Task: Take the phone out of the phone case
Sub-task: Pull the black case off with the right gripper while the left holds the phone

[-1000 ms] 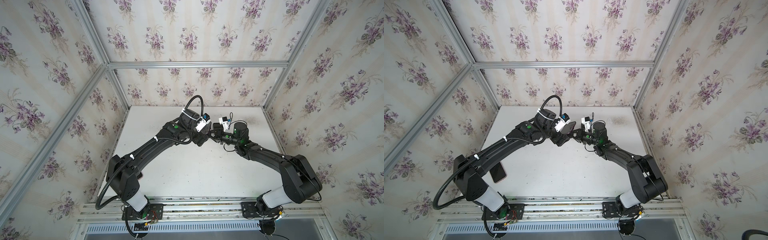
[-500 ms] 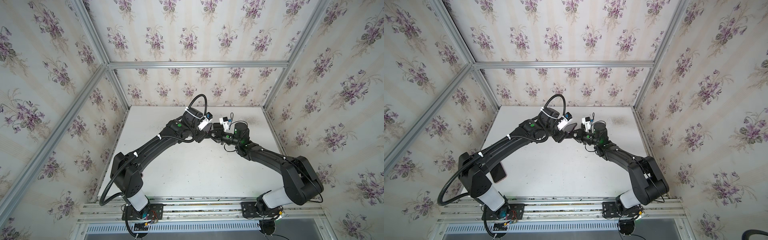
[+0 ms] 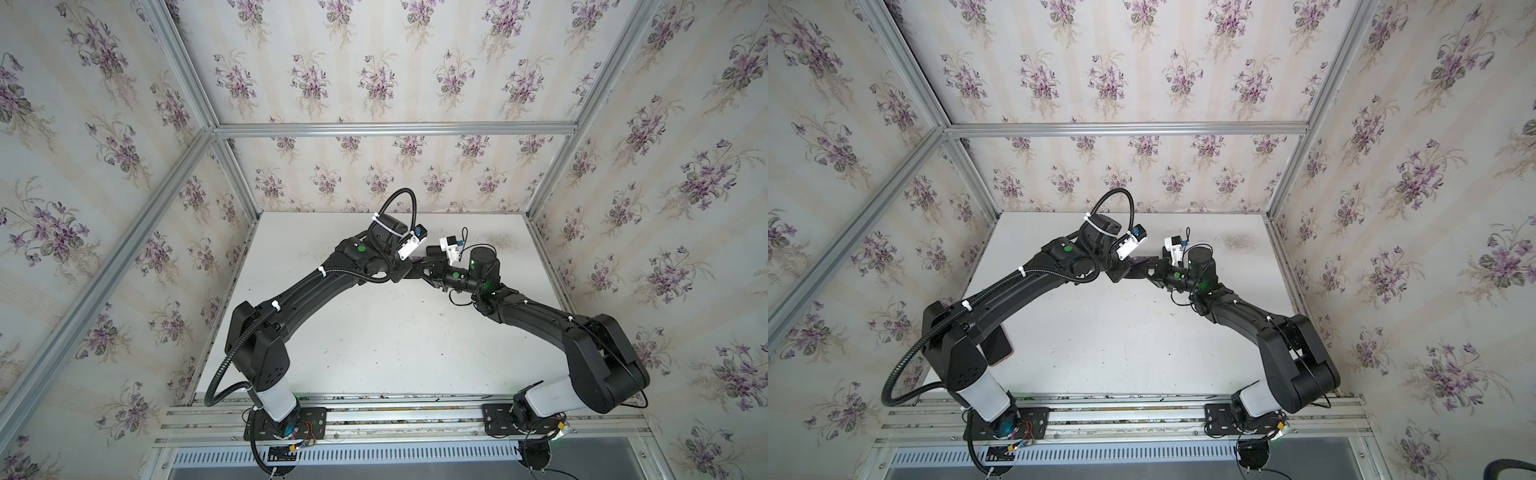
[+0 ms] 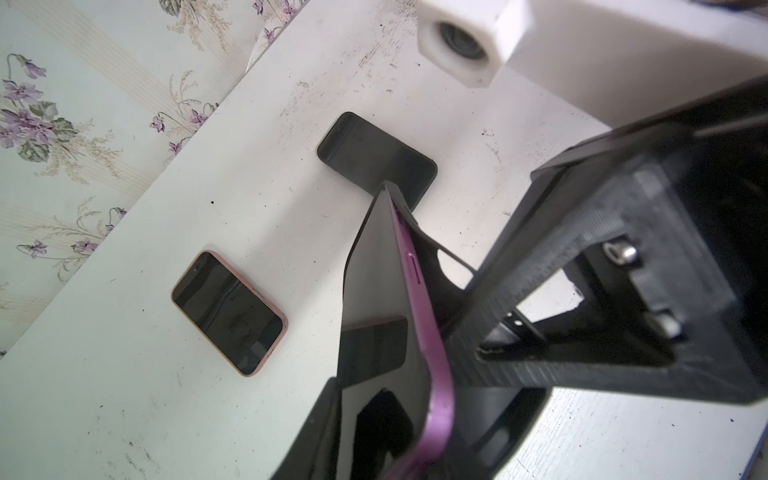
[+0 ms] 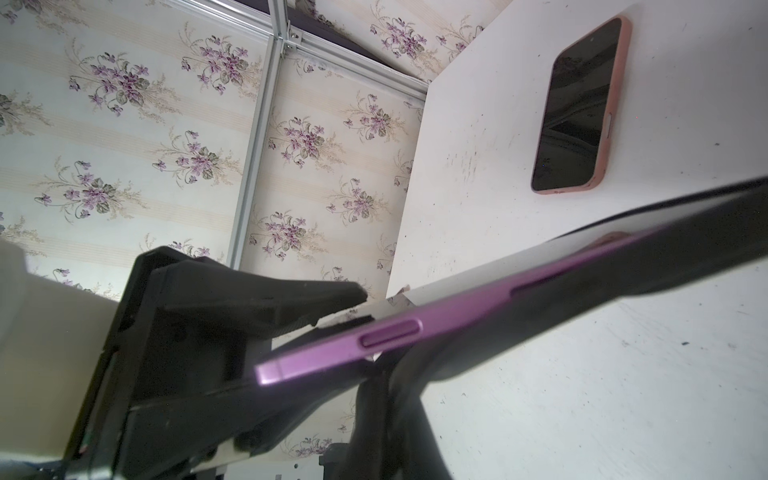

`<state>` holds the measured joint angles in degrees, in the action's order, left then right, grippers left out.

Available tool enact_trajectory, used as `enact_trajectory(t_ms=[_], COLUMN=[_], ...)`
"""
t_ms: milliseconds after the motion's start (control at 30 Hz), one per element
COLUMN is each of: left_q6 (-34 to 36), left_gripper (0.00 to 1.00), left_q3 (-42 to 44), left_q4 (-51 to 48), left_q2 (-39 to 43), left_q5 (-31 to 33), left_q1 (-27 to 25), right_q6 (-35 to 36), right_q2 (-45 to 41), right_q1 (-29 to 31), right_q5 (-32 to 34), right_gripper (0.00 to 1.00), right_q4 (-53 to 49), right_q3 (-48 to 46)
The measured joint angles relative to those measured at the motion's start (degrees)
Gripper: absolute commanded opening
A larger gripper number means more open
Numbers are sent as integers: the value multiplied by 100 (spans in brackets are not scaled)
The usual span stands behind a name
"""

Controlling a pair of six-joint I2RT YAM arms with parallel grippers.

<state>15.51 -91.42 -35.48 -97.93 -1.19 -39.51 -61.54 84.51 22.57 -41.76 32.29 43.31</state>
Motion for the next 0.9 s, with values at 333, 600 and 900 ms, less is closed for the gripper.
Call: enact_trajectory(t_ms=[333, 600, 900], left_q6=[-151, -597, -1161], left_gripper=[7, 0, 0], left_q3=[457, 837, 1360], left_q4=[138, 304, 391], left_q2=[208, 487, 957], left_q5=[-173, -391, 24], left_q1=[-140, -175, -380], right_q6=[-59, -52, 151], right_q2=[-83, -282, -492], right_q1=[13, 31, 57], right_q5=[-109, -214, -555], right_gripper=[0, 0, 0], right_q4=[-68, -227, -828], right_q3=[-184, -372, -494])
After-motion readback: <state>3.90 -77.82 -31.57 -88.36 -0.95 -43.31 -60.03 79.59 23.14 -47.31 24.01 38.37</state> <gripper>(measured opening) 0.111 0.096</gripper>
